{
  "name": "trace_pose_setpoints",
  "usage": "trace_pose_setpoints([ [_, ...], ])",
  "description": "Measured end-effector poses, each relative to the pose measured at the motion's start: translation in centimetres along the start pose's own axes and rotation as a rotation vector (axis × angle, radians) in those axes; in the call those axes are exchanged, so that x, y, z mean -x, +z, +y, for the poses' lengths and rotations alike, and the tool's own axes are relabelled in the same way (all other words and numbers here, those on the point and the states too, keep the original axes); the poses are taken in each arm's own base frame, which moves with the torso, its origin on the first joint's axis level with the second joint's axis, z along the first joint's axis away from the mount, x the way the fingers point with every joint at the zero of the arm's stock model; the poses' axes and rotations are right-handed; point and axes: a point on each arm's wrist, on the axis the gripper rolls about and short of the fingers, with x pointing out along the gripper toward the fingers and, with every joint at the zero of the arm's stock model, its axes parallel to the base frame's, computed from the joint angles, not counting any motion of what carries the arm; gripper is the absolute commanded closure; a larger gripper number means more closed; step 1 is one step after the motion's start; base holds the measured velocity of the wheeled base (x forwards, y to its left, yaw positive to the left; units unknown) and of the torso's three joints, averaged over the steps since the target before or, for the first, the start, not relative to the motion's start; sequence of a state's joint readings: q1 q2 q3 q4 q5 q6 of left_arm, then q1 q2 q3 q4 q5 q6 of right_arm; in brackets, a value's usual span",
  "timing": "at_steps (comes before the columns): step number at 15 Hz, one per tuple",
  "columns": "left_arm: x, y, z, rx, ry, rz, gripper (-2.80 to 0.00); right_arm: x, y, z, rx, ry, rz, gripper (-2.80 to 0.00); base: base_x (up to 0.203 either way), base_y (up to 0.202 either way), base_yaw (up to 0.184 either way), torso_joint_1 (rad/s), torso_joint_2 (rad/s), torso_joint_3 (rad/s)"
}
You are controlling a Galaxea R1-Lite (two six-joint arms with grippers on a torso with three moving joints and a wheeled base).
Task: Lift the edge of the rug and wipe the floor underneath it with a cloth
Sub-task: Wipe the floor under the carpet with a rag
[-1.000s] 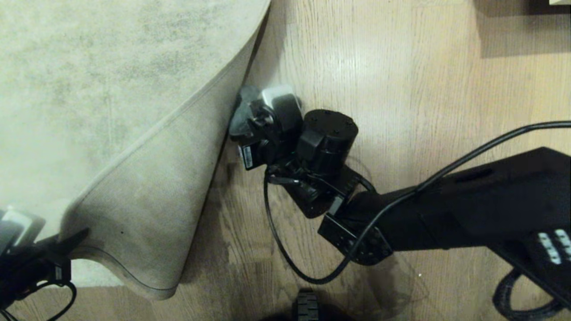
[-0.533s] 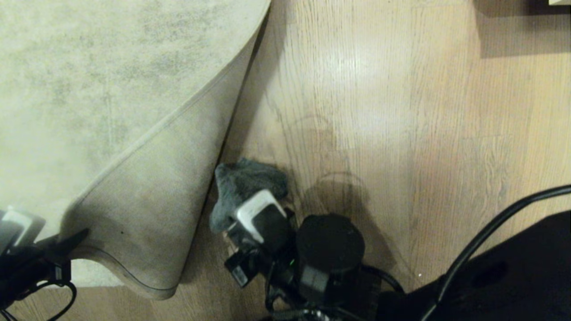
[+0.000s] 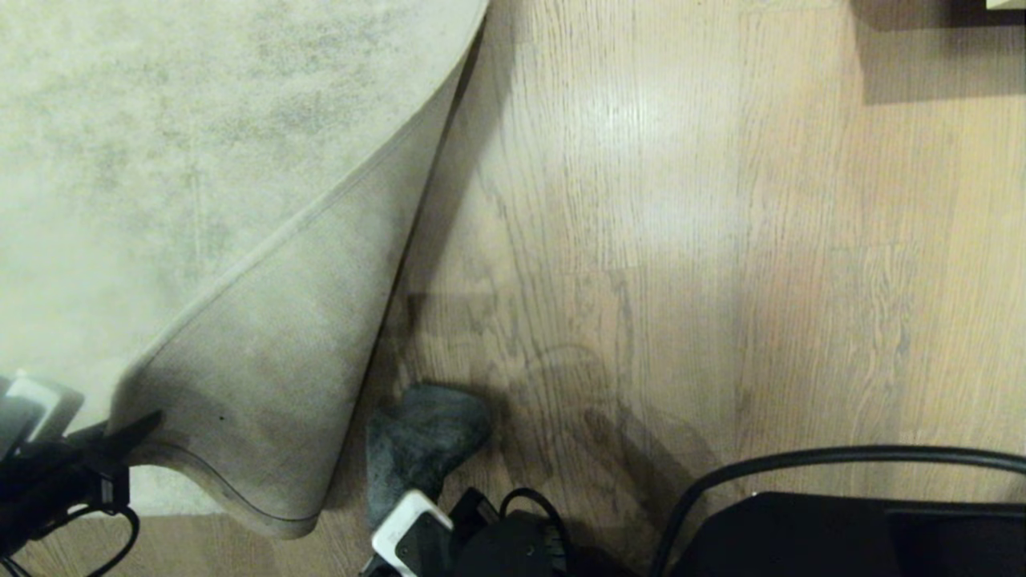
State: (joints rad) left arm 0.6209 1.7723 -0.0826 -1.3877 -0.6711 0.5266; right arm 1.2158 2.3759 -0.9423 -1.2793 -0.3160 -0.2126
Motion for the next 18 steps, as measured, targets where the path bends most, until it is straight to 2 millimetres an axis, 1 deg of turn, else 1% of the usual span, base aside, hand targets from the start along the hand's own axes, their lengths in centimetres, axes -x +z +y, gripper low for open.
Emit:
trace_pose_setpoints([
  [2,0.1,0.0,-0.1,0.002,-0.002,0.002,0.00,-2.0,-0.7,-0.3,-0.012,-0.029,-0.018,0.00,0.000,0.000,0.000,0.000,0.00,0.000],
  [4,0.1,-0.1,-0.4,0.006,-0.014,0.006,0.00,-4.5,-0.6,-1.8,-0.035,-0.084,-0.064,0.00,0.000,0.000,0.000,0.000,0.00,0.000],
  [5,0.1,-0.1,-0.6,0.008,-0.021,0.008,0.00,-5.6,-0.4,-2.9,-0.046,-0.118,-0.087,0.00,0.000,0.000,0.000,0.000,0.00,0.000],
  [7,0.1,-0.1,-0.9,0.010,-0.033,0.010,0.00,-7.9,0.7,-5.8,-0.068,-0.195,-0.140,0.00,0.000,0.000,0.000,0.000,0.00,0.000],
  [10,0.2,-0.1,-1.0,0.012,-0.036,0.012,0.00,-10.0,3.2,-10.6,-0.089,-0.297,-0.208,0.00,0.000,0.000,0.000,0.000,0.00,0.000],
  [12,0.2,-0.1,-1.0,0.011,-0.037,0.011,0.00,-10.5,5.7,-13.8,-0.098,-0.358,-0.251,0.00,0.000,0.000,0.000,0.000,0.00,0.000],
  [14,0.2,-0.1,-1.0,0.011,-0.037,0.010,0.00,-10.2,8.1,-16.3,-0.103,-0.402,-0.282,0.00,0.000,0.000,0.000,0.000,0.00,0.000],
  [16,0.2,-0.1,-1.0,0.011,-0.036,0.011,0.00,-9.3,10.6,-18.0,-0.095,-0.432,-0.309,0.00,0.000,0.000,0.000,0.000,0.00,0.000],
  [18,0.2,0.0,-0.9,0.001,-0.028,-0.001,0.00,-8.1,12.9,-19.1,-0.089,-0.450,-0.337,0.00,0.000,0.000,0.000,0.000,0.00,0.000],
])
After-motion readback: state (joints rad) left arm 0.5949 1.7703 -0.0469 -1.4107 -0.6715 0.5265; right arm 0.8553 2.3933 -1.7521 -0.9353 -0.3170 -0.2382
